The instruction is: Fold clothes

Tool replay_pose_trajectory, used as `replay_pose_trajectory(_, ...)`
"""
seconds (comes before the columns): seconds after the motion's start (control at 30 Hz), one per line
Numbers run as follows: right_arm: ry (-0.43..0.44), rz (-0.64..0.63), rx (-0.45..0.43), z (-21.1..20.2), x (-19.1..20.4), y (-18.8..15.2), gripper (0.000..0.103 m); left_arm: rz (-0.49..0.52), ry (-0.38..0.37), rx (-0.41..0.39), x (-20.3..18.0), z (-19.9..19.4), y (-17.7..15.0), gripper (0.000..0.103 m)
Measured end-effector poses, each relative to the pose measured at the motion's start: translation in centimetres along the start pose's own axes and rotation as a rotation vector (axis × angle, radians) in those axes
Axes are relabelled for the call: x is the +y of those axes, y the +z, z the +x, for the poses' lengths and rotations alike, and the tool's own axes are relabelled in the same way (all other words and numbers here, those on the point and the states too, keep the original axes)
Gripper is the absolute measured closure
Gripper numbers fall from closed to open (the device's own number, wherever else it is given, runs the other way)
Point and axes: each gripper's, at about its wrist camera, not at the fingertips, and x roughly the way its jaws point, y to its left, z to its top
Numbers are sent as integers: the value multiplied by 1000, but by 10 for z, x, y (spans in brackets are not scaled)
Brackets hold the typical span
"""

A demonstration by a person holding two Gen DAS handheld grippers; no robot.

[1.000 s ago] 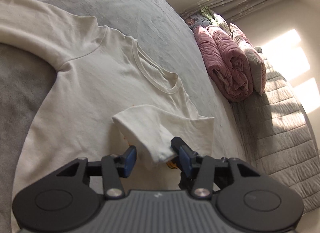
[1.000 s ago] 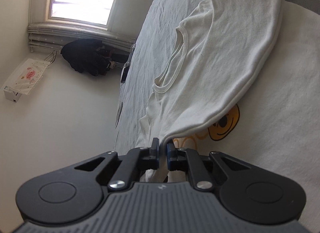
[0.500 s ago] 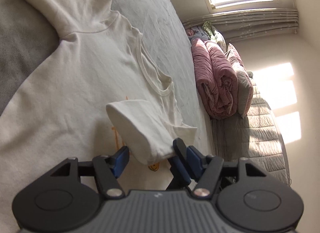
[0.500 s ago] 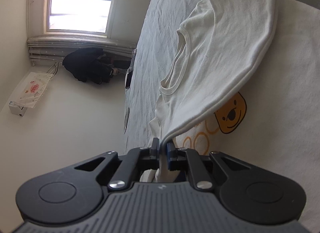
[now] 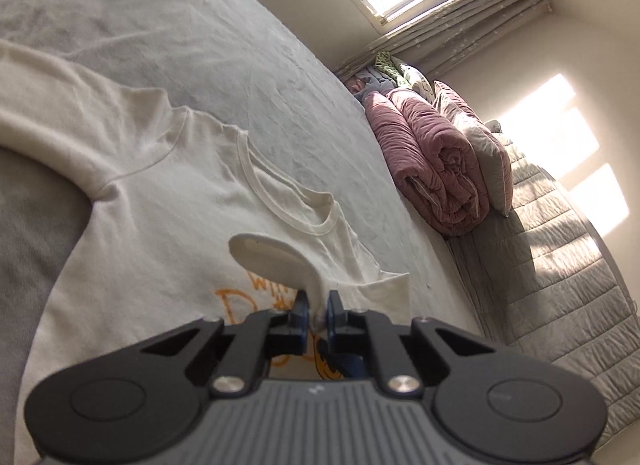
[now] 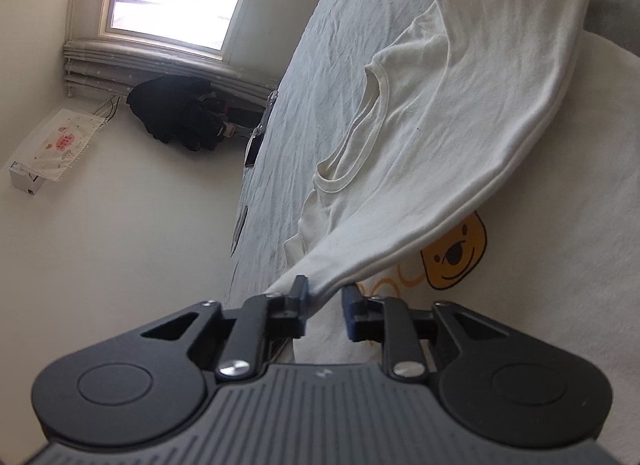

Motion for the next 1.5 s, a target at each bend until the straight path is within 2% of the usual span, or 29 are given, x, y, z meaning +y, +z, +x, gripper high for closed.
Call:
replay_pose_trajectory(0.03, -14, 15, -12, -2, -5, 3, 49, 33, 6, -18, -2, -3, 5, 95)
replay_pose_trajectory(0.07, -28, 31, -25, -3, -11, 6, 47, 65, 12, -36, -5, -6, 9, 95)
replay_pose_trajectory(0.23, -57, 61, -130, -17, -32, 34, 48, 185, 58, -123, -10, -17, 35, 95)
replay_pose_trajectory(0.43, -80, 85, -232, -29, -45, 53, 48, 239, 109, -152, -2, -10, 55, 95)
replay_pose_trajectory(0.63, -80, 84, -303, -32, -50, 64, 48, 248, 144, -194, 6, -8, 71, 95)
replay_pose_trajectory(0.8, -82, 102, -312, -32, -53, 66, 48, 241, 147, -221, 9, -11, 80, 95)
replay_pose_trajectory(1.0, -63, 205, -324, -45, -56, 60, 48, 247, 185, -221, 16, -7, 78, 95)
replay_pose_trajectory(1.13, -50, 180, -340, -56, -53, 62, 48, 259, 209, -206, 20, -3, 74, 95)
replay_pose_trajectory(1.27, -95, 210, -288, -47, -65, 63, 48, 260, 201, -210, 18, -4, 74, 95)
replay_pose_trajectory(1.37, -82, 196, -287, -46, -61, 70, 47, 267, 209, -215, 16, -4, 72, 95)
replay_pose_trajectory(1.5, -73, 237, -366, -60, -70, 80, 48, 240, 226, -209, 21, 0, 63, 95)
